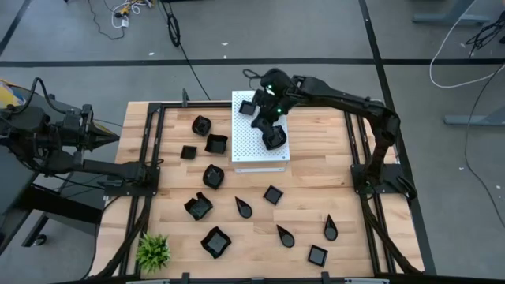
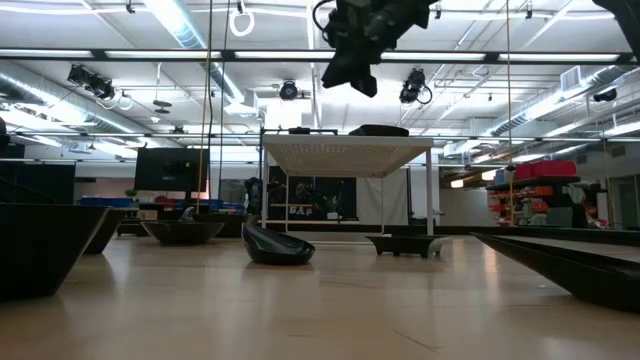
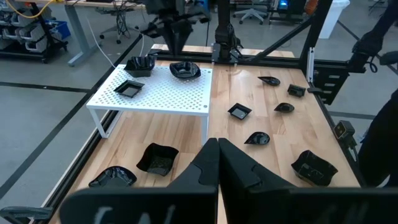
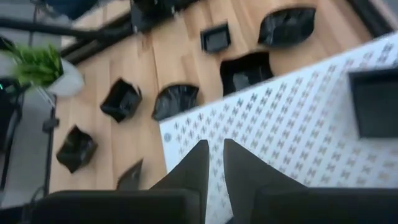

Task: Pick & Place Mini shaped plates
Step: Put the drop-shaped plate on the shelf

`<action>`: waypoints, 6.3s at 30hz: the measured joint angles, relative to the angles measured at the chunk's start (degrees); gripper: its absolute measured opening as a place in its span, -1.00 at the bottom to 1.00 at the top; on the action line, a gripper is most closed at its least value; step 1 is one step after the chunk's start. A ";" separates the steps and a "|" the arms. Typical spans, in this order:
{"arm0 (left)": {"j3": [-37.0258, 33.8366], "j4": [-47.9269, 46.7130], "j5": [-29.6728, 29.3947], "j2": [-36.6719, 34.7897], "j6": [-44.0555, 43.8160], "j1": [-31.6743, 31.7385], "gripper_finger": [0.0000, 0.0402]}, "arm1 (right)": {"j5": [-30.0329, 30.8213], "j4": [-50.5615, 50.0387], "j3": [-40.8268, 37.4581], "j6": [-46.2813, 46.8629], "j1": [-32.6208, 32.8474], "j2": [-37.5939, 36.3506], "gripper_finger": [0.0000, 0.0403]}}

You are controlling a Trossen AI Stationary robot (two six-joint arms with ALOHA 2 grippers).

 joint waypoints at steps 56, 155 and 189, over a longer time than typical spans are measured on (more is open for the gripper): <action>-0.02 -0.01 -0.01 0.00 0.00 0.00 -0.99 | 4.94 -15.48 -38.41 -39.01 26.50 -34.87 -0.74; -0.01 -0.01 0.01 0.02 0.00 0.00 -0.99 | 22.35 21.27 -75.30 76.51 66.08 -35.68 -0.23; -0.02 -0.01 0.01 0.02 0.00 0.00 -0.99 | 20.82 26.50 -75.60 76.26 66.24 -33.47 -0.60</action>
